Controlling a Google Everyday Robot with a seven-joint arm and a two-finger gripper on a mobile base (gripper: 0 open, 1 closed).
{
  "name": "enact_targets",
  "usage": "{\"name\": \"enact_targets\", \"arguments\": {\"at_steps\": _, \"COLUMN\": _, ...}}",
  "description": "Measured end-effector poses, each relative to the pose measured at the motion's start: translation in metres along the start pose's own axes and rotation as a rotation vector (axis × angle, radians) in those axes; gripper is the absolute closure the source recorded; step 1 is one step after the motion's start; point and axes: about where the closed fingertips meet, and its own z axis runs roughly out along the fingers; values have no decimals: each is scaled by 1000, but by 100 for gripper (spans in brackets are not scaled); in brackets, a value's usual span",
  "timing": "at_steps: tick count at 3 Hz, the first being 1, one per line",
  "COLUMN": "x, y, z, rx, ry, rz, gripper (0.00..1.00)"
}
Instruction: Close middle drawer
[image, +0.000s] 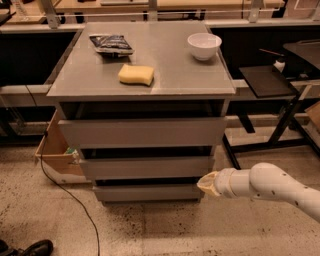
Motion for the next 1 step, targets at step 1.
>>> {"name": "enact_targets", "arguments": {"at_steps": 1, "x": 0, "y": 0, "z": 0, "rx": 0, "ry": 0, "rz": 0, "gripper": 100}}
